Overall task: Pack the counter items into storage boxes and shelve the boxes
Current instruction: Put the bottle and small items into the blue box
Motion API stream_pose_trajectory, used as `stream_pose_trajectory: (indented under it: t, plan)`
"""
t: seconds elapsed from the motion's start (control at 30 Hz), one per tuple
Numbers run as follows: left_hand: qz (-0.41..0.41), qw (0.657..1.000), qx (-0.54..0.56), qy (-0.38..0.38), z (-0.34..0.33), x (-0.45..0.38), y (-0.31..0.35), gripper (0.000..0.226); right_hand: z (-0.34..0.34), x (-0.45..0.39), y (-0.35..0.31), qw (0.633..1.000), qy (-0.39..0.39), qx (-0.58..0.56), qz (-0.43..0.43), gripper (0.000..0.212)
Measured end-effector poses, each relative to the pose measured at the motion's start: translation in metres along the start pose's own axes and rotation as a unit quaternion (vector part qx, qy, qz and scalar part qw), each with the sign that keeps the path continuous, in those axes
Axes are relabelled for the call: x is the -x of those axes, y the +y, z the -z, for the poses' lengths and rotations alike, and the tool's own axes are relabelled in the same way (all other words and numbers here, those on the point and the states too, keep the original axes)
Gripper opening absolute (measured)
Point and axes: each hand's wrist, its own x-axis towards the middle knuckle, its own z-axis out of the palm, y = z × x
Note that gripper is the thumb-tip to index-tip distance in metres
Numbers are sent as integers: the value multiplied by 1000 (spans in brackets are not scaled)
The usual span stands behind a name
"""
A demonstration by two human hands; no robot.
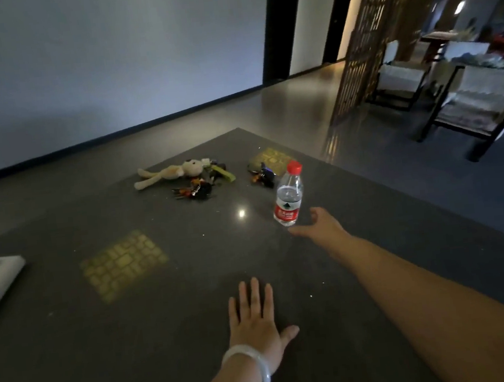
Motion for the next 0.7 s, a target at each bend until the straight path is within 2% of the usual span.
stream_pose_trajectory:
  t: [0.1,0.27,0.4,0.53,0.7]
  plan:
    - [-2,1000,5,-10,0,-2,0,90,-10,-42,-20,995,11,-99,-16,105]
    - [-3,1000,8,-18,0,-3,0,92,-26,-83,-36,984,49,-170,-18,80]
    - [1,999,7,-34,1,-4,2,93,-26,-73,-31,989,62,-133,0,72]
    - [0,1000,8,-14,0,-3,3,93,-11,-30,-10,995,34,-84,35,60]
    - [-4,1000,-3,-18,0,-4,0,92,15,42,24,997,-20,-51,46,70]
